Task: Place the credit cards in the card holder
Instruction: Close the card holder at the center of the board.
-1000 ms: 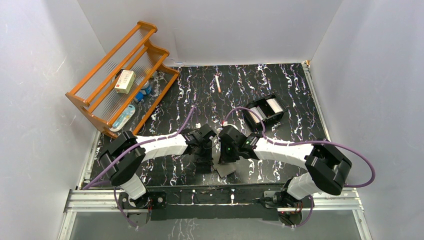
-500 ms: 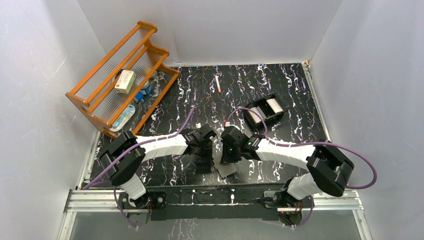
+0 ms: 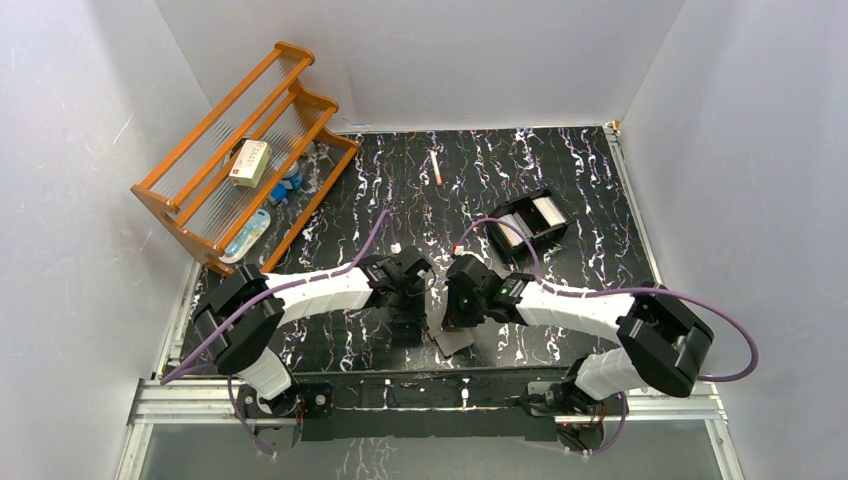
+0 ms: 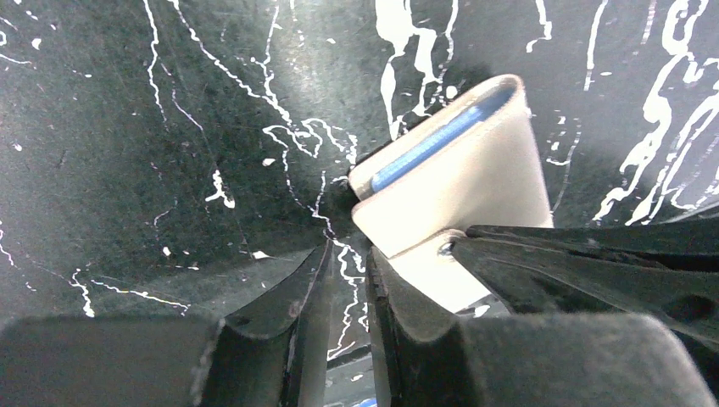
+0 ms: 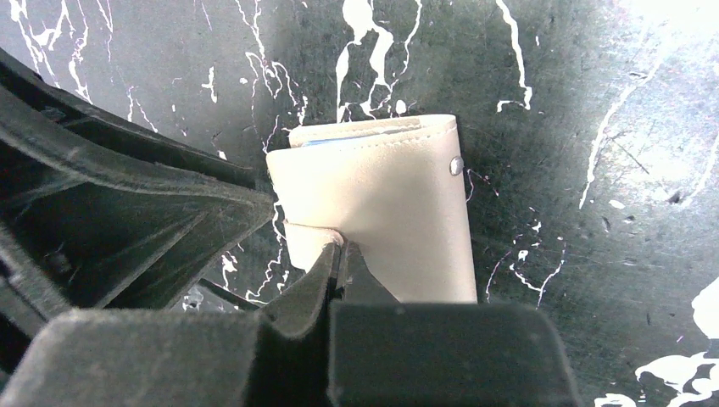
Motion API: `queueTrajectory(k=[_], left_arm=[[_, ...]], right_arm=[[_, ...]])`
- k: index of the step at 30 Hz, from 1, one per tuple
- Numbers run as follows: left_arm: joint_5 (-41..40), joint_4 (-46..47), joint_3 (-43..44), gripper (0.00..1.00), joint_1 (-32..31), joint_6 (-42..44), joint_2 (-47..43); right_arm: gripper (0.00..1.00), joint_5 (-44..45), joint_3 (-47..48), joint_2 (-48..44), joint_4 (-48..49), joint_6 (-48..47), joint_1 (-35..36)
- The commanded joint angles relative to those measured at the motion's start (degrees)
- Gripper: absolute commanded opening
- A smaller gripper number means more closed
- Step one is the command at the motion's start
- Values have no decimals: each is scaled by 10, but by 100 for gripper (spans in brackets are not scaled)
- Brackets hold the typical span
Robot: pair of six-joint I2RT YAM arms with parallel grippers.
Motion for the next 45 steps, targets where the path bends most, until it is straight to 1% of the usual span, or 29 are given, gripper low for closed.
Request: queueTrajectory(k=[1, 5, 7, 9, 13, 17, 33, 45], left_arm=[[21, -6, 24, 21, 2, -1, -37], [41, 35, 12, 21, 2, -3, -47], [44, 69, -2, 21, 2, -2, -50], [41, 79, -10, 21, 2, -1, -43], [45, 81, -11, 20, 2, 4, -9], [38, 78, -14, 20, 1, 5, 1], [30, 66, -9, 20, 2, 8, 0], [46, 66, -13, 20, -2, -6, -34]], right_arm=[[0, -3, -10, -13, -1, -4, -1], [0, -12, 13, -29, -8, -6, -2], [0, -5, 12, -36, -13, -3, -2], [0, 0, 4, -40, -13, -2, -1], [0, -5, -7, -41, -10, 2, -1], [0, 0, -15, -46, -11, 2, -1], [0, -7, -25, -18, 3, 3, -4], [0, 1, -42, 4, -4, 3, -4]])
